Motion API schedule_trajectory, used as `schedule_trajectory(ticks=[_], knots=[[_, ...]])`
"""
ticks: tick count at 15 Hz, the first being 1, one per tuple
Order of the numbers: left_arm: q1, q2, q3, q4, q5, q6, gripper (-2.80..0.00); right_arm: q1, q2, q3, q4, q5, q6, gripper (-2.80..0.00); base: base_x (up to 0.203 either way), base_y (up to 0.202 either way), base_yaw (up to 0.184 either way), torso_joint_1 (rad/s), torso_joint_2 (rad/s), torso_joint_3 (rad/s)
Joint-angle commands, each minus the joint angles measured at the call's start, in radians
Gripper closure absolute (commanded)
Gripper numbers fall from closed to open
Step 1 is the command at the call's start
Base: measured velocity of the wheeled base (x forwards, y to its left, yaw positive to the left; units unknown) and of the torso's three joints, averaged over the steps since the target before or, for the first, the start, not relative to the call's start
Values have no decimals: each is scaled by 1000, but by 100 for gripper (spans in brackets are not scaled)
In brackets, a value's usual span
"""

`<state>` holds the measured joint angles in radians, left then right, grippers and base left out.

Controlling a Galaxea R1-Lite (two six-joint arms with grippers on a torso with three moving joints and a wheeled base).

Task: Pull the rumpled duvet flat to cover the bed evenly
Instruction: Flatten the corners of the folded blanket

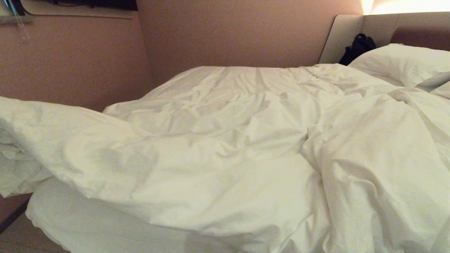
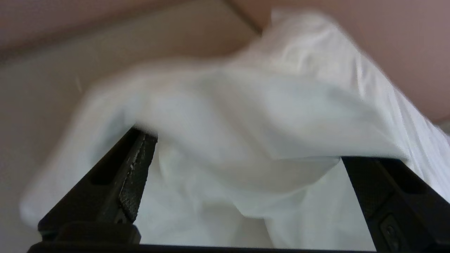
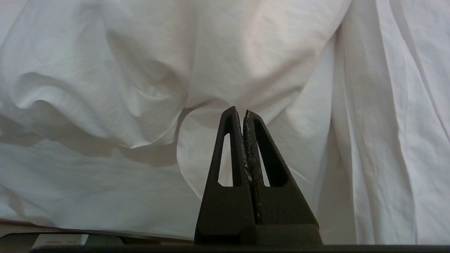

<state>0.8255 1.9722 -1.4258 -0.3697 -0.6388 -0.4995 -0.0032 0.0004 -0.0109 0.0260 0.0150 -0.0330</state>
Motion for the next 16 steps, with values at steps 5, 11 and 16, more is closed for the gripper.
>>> schedule_trajectory(ticks=[5,11,16], knots=[[-3,-85,348,11,-51,177,-280,0,0,0,0,0,-1,0,0,0,0,0,0,0],[9,-74,409,11,-25,455,-280,0,0,-1,0,0,-1,0,0,0,0,0,0,0],[82,-77,398,64,13,526,-280,0,0,0,0,0,-1,0,0,0,0,0,0,0]])
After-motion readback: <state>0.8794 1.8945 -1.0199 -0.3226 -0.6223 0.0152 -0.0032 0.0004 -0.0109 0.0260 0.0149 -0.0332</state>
